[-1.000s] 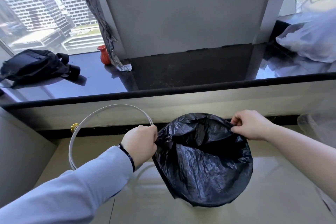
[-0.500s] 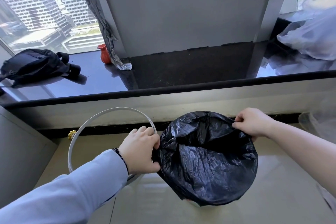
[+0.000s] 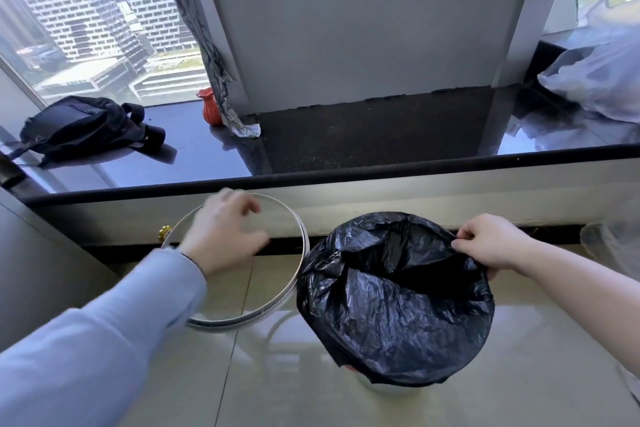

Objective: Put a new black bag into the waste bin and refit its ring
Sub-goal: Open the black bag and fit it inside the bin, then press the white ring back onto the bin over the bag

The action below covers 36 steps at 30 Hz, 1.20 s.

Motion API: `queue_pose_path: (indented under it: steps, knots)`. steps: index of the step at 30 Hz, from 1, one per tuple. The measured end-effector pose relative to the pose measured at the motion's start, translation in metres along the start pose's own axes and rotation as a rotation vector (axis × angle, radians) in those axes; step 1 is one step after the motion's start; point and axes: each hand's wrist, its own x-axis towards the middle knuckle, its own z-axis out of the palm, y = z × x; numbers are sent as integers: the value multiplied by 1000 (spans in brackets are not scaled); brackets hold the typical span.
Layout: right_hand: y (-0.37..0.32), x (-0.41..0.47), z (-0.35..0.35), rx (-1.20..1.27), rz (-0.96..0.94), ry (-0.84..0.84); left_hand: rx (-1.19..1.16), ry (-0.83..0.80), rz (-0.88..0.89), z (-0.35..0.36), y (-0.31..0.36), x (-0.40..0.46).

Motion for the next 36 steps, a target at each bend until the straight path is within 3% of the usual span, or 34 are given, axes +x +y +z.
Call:
queue_pose_path:
  steps: [3, 6, 8, 11, 14, 19, 28, 36]
  knots:
    - [-1, -1, 0, -4, -22, 13, 4, 164, -466, -35, -57, 14]
    - [-1, -1, 0, -37, -42, 48, -19, 193, -805, -41, -109, -3]
    - [0, 1, 0, -111, -63, 82, -190, 147, -945, -39, -128, -14]
    - [-2, 2, 0, -120, -68, 118, -644, -5, -1072, -38, -137, -23]
    - [-4, 1, -1, -93, -59, 132, -743, -126, -1019, -33, -139, -25]
    - [-4, -4, -3, 35, -4, 109, -817, -105, -907, -33, -135, -25]
    - [-2, -4, -8, 92, 45, 134, -1016, -223, -700, -63, -143, -20]
    - [-10, -1, -13, 50, -2, 401, -1157, -270, -390, -100, -92, -6]
